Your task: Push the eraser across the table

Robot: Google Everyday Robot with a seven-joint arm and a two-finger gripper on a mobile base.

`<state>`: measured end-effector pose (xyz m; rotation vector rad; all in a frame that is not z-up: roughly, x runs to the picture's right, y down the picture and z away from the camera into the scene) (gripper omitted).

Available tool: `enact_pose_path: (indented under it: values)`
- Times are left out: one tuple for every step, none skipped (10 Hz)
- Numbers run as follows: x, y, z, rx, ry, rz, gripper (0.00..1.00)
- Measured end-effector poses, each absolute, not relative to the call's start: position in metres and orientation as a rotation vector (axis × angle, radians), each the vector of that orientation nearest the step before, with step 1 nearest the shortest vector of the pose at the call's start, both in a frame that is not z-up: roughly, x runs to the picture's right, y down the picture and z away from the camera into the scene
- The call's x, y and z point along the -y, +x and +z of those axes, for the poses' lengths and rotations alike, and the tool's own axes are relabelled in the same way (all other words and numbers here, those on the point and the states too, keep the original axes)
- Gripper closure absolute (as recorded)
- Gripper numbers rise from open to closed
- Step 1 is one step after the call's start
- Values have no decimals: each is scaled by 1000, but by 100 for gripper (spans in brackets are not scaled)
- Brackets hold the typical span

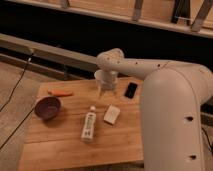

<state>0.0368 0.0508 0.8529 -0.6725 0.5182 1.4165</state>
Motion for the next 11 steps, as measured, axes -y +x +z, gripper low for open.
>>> enact_pose_path:
  values:
    - [-49, 47, 866, -522, -675, 1413, 35]
    - [-46, 65, 889, -530, -677, 1407, 35]
    - [-44, 74, 901, -534, -676, 1405, 35]
    - [-40, 83, 914, -537, -671, 1406, 35]
    - [-37, 92, 930, -547, -663, 1406, 35]
    - [-35, 94, 939, -549, -660, 1404, 35]
    - [-32, 95, 949, -552, -659, 1400, 35]
    - [-29, 95, 959, -551, -658, 1399, 40]
    - [-25, 96, 967, -552, -655, 1401, 49]
    - [-20, 97, 974, -550, -650, 1405, 60]
    - [-15, 99, 980, -550, -644, 1407, 71]
